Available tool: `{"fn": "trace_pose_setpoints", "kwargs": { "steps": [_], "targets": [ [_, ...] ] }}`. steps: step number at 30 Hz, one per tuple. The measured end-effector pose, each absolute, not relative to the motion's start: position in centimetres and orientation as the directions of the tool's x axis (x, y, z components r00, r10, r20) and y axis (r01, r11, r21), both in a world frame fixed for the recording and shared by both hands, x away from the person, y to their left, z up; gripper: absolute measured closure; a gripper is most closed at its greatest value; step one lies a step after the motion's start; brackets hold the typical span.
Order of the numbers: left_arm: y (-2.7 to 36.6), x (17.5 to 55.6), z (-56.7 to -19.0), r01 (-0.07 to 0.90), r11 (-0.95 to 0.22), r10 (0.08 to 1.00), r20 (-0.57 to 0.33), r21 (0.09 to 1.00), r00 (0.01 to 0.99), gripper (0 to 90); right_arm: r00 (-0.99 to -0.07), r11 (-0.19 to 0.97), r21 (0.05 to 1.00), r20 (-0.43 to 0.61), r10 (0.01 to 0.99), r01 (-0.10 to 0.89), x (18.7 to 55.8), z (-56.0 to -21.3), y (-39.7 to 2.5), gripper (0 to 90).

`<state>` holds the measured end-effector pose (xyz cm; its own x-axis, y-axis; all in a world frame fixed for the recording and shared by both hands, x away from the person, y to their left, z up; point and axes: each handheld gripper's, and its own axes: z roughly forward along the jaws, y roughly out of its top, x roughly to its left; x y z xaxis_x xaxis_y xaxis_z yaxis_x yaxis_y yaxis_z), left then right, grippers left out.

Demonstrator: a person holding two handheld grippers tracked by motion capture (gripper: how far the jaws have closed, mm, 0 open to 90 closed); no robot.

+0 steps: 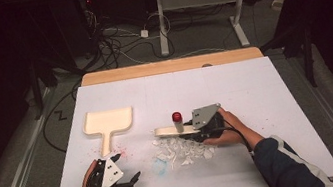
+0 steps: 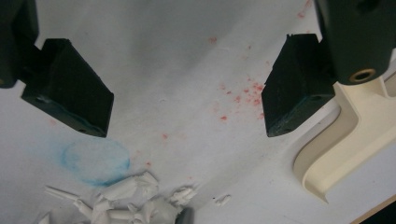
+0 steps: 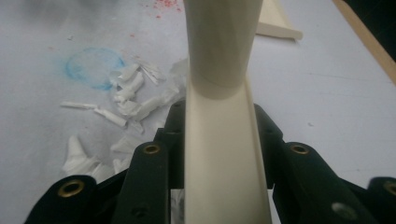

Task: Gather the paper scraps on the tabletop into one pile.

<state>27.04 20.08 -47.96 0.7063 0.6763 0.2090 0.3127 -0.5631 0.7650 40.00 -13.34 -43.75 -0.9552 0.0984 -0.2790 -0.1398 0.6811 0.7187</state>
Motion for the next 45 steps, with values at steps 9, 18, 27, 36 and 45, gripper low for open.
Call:
{"fn": "trace_pose_setpoints", "kwargs": {
  "steps": [9, 18, 27, 36, 45],
  "targets": [
    [19.9, 27.1, -48.0, 0.309, -0.572, 0.67, 0.215, 0.76, 0.711, 16.0, -0.921, 0.59, 0.804, -0.283, 0.268, -0.076, 39.6, -41.5, -16.1, 67.5],
    [20.0, 27.0, -47.8, 0.301, -0.574, 0.67, 0.225, 0.762, 0.708, 16.0, -0.833, 0.581, 0.807, -0.248, 0.495, 0.106, 39.3, -40.0, -19.7, 67.5],
    [19.8, 26.9, -47.7, 0.295, -0.582, 0.664, 0.235, 0.758, 0.71, 16.0, -0.679, 0.598, 0.754, -0.291, 0.674, 0.27, 36.6, -41.0, -23.9, 67.6],
    [19.3, 27.2, -47.7, 0.288, -0.593, 0.653, 0.24, 0.752, 0.718, 16.0, -0.701, 0.612, 0.728, -0.261, 0.664, 0.309, 34.3, -43.3, -21.0, 67.5],
    [19.5, 27.2, -47.8, 0.289, -0.591, 0.655, 0.239, 0.753, 0.717, 16.0, -0.772, 0.596, 0.769, -0.227, 0.594, 0.232, 32.4, -42.9, -16.1, 67.6]
  ]
}}
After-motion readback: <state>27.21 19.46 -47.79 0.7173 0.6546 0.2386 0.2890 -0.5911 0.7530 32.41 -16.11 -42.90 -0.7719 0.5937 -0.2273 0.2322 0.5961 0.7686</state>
